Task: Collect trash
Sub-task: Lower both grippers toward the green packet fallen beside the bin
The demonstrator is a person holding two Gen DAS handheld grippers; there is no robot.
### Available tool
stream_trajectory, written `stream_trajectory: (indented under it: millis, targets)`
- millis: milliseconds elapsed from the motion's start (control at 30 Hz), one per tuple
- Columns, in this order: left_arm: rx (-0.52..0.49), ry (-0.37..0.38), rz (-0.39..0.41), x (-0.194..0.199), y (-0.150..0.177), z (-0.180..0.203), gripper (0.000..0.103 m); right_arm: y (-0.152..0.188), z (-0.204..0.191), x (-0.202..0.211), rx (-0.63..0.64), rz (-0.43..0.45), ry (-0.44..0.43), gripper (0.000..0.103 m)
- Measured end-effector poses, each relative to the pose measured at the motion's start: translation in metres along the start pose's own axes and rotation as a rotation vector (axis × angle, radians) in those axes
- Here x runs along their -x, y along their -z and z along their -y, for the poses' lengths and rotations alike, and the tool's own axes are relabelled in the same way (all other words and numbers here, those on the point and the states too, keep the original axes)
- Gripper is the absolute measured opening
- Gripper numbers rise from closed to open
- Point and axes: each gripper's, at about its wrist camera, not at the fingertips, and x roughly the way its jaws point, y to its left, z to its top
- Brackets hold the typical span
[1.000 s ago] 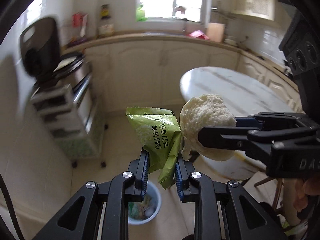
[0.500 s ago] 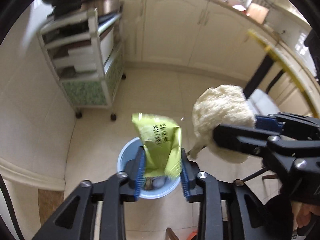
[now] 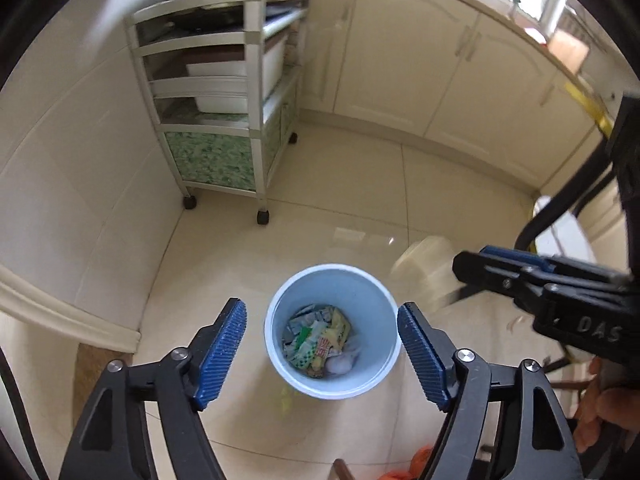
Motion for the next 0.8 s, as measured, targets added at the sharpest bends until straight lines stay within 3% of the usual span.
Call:
stream_trajectory:
  millis: [67,233,433,500,567,600,800]
  targets:
    - [0.011,0.005,0.001,-0.01,-0.022,0.008,0.074,-0.001,0.0,-0.004,-0.005,-0.001,0.001,0.039]
    - [-0.001,-0.002,-0.001,-0.008,-0.02,0.013,0.074,0.002,-0.002,-0.001,-0.014,0.009,0.007,0.039]
    - [0.005,0.013,0.02,0.0,-0.024,0.018,0.074,0.005,-0.024,0.04,0.058,0.095,0.101,0.056]
    - [-0.012,-0.002,0.036,0.008,-0.022,0.022,0.075,0.008,-0.035,0.059,0.097,0.139,0.133,0.069]
    - [-0.007,0.001,0.057,0.02,-0.017,0.024,0.08,0.009,-0.038,0.07,0.101,0.166,0.114,0.074]
    - [0.004,0.008,0.071,0.026,-0.014,0.023,0.087,0.009,-0.038,0.073,0.094,0.167,0.115,0.079]
    - [0.064,-0.028,0.094,0.029,0.021,0.009,0.092,0.017,-0.018,0.048,0.091,0.1,0.142,0.08]
